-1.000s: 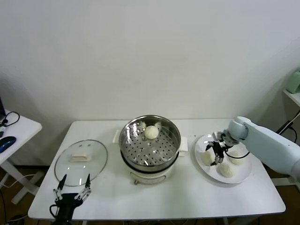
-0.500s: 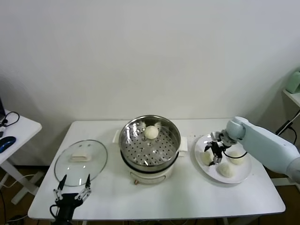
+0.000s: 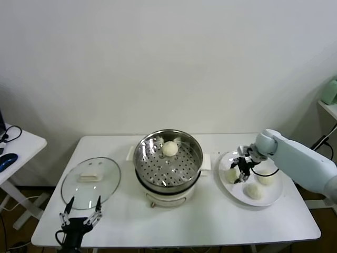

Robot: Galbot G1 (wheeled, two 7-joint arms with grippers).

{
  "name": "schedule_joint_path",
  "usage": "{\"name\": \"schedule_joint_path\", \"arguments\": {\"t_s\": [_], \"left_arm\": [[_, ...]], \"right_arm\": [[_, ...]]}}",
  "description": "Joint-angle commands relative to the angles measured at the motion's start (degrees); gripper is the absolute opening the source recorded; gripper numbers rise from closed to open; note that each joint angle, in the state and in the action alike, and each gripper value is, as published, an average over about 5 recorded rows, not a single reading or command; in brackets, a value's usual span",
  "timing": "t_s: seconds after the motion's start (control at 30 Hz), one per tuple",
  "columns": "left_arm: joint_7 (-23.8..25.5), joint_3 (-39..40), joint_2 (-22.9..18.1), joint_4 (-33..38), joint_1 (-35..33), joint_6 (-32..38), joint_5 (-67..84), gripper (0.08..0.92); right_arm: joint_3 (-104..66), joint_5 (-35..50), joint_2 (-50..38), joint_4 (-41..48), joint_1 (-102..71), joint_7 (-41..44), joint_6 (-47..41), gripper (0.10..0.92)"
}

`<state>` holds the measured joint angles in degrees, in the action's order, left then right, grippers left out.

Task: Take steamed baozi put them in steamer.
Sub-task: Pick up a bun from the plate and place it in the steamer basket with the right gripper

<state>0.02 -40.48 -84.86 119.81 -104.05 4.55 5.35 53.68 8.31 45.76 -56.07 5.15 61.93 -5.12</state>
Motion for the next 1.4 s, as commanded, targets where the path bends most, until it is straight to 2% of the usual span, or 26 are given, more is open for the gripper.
{"name": "schedule_joint_path", "arguments": {"t_s": [0.03,0.3,0.63,0.8,1.07,1.4], "left_arm": [[0.0,0.4,0.0,0.1,0.0,0.0,-0.4,0.823],[-0.2,1.3,-0.1,1.1,0.5,-1.0,-1.0,0.823],[-0.2,2.8,0.0,2.2,0.4,-0.8,-3.2,0.823],[0.0,3.2,0.3,3.3,0.4,-0.7,-4.4,0.823],[0.1,3.3,0.1,4.2,0.3,-0.4,-6.0,0.823],[0.1,3.0,0.1,3.9,-0.2,0.0,-5.9,0.823]], "right_arm": [[13.8,19.9,-1.7,-1.3,18.6,-0.1,-3.4,0.695],[33.6,42.9,4.0,1.6,41.7,1.3,-4.2,0.696],[34.2,53.8,12.9,-5.7,43.9,-2.2,-8.6,0.689],[31.6,54.8,18.3,-6.9,40.0,-4.6,-10.1,0.680],[31.2,53.9,26.5,-3.5,34.4,-5.6,-10.3,0.679],[32.5,50.2,30.3,-1.9,29.7,-5.1,-9.7,0.679]]}}
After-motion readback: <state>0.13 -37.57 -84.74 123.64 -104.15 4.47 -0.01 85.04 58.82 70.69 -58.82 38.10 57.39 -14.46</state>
